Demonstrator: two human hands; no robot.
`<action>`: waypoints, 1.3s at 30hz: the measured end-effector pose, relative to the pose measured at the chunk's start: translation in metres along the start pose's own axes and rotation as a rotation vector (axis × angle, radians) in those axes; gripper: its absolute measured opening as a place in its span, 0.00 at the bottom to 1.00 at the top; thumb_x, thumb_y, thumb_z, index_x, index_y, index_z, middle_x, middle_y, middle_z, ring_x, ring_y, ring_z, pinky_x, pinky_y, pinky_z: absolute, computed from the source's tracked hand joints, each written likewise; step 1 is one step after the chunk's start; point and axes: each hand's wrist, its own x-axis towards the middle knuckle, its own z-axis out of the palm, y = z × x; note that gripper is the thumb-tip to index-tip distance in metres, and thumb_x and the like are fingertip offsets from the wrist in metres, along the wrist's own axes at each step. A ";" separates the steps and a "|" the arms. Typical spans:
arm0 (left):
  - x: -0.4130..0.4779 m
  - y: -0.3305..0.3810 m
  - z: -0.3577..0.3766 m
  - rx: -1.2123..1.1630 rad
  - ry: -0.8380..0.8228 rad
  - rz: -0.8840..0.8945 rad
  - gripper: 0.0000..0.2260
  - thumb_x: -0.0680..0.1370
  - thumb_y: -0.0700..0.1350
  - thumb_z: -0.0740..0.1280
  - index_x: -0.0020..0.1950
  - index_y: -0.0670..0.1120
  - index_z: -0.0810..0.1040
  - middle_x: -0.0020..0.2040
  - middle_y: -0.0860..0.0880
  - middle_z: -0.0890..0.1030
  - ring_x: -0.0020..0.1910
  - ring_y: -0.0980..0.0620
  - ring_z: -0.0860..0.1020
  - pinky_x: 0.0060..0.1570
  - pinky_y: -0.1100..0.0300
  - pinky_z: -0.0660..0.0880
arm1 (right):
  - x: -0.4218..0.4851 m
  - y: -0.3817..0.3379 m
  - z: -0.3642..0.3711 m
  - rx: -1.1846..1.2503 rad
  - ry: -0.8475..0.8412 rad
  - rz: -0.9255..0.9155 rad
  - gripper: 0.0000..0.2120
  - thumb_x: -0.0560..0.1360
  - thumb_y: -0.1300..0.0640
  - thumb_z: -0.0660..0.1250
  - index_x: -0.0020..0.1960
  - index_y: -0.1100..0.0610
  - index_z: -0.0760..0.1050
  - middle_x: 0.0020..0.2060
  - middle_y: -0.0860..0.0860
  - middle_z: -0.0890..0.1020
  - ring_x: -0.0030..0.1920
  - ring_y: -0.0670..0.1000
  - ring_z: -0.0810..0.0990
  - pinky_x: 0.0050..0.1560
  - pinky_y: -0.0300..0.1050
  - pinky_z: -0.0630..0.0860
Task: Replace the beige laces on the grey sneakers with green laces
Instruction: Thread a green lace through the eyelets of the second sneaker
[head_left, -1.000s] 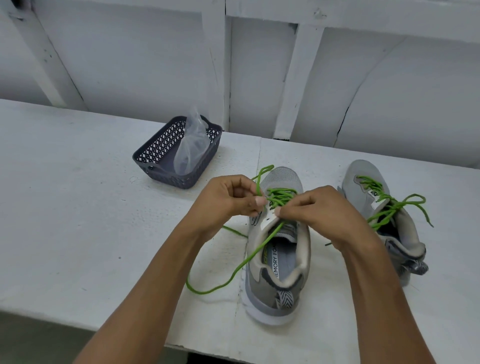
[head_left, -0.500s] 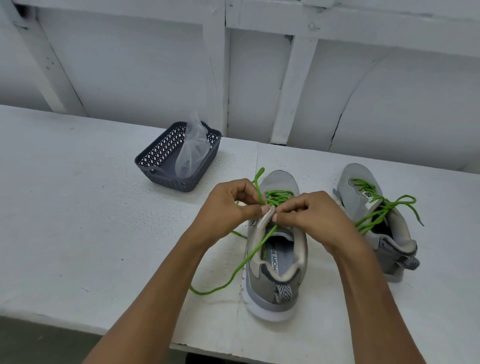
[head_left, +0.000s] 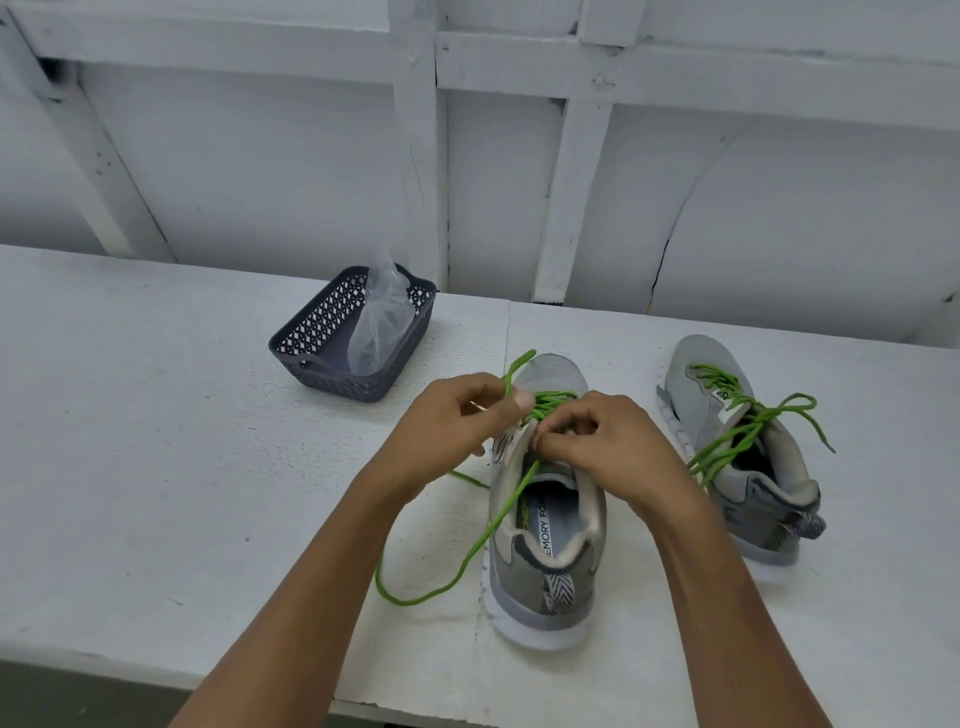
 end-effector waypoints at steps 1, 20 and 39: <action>0.001 0.001 0.002 0.016 -0.017 -0.002 0.11 0.74 0.52 0.74 0.54 0.51 0.81 0.44 0.52 0.83 0.41 0.56 0.81 0.39 0.59 0.77 | 0.000 0.001 -0.001 -0.005 0.013 -0.011 0.07 0.68 0.58 0.73 0.34 0.48 0.83 0.27 0.42 0.74 0.30 0.42 0.69 0.35 0.42 0.65; 0.004 0.006 0.003 0.165 0.004 -0.064 0.25 0.73 0.48 0.76 0.67 0.54 0.70 0.64 0.57 0.72 0.54 0.54 0.79 0.47 0.52 0.81 | 0.001 0.020 -0.046 0.405 0.070 0.114 0.10 0.79 0.55 0.65 0.39 0.55 0.74 0.27 0.48 0.65 0.23 0.44 0.60 0.25 0.38 0.59; 0.008 0.016 -0.005 0.319 -0.038 -0.150 0.37 0.71 0.55 0.77 0.75 0.55 0.63 0.72 0.52 0.66 0.58 0.56 0.75 0.55 0.57 0.73 | -0.004 0.013 -0.061 0.250 -0.238 -0.237 0.15 0.75 0.44 0.68 0.38 0.55 0.77 0.49 0.46 0.85 0.54 0.44 0.81 0.59 0.49 0.73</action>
